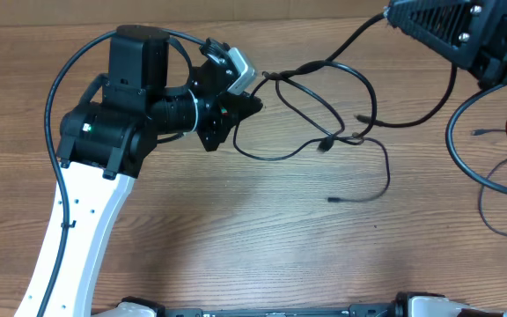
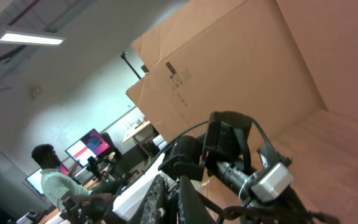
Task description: Untangle cables
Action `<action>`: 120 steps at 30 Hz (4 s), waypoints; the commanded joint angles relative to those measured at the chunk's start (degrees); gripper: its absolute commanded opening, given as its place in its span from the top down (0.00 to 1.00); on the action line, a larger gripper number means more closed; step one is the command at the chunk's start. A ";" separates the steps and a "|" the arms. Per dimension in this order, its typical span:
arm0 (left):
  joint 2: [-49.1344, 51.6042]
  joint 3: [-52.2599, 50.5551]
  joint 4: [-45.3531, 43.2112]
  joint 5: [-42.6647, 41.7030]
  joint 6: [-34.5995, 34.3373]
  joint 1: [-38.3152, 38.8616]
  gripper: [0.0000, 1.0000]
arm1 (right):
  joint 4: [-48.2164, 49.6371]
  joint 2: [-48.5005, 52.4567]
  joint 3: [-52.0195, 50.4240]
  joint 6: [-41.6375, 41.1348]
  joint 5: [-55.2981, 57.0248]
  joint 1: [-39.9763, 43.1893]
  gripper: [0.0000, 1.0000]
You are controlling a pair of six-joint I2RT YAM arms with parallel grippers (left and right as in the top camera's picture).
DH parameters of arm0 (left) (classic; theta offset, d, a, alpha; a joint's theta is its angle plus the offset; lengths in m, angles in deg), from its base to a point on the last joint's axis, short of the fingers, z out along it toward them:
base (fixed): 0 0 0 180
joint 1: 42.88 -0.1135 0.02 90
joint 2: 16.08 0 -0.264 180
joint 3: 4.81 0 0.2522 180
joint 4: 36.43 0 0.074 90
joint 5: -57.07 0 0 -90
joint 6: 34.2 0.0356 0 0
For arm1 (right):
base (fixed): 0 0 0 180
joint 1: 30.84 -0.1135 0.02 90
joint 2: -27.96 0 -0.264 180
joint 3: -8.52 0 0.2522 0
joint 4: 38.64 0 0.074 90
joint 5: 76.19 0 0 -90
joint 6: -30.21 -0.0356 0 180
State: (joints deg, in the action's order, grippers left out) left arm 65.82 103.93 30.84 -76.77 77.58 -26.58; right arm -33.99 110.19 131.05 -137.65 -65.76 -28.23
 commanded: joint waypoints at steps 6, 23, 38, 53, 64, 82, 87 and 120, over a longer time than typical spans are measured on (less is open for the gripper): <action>-2.64 0.04 0.39 2.10 -2.56 -5.03 0.96 | 0.42 0.81 1.55 0.59 -2.64 4.11 0.96; -14.03 0.04 5.18 2.49 -2.97 -23.17 0.96 | 0.39 1.86 1.55 9.20 -6.27 27.32 0.96; -16.02 0.09 1.92 -3.80 -14.14 -32.00 0.95 | -0.09 2.12 1.46 10.45 -10.32 28.61 0.00; -16.04 4.83 -1.90 -15.34 -24.87 -32.00 0.96 | -8.90 3.02 0.48 18.82 -10.34 10.54 0.00; -15.91 12.96 -14.58 -12.44 -41.99 -32.04 0.96 | -32.98 3.04 -7.85 52.46 -10.34 -1.29 0.00; -15.93 13.20 -28.61 -23.91 -72.08 -32.02 0.96 | -48.54 3.08 -18.64 85.24 2.16 -13.70 0.00; -15.91 13.20 -28.48 -23.78 -75.43 -32.02 0.96 | -59.19 3.08 -18.67 95.93 23.19 -20.15 0.00; -12.31 13.20 -18.38 -13.88 -83.17 -24.59 0.96 | -52.94 3.08 -18.67 97.74 36.02 -41.99 0.39</action>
State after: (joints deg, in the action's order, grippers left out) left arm 53.74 116.25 12.55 -94.05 -4.34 -53.71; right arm -87.53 113.73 112.56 -40.06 -30.00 -70.04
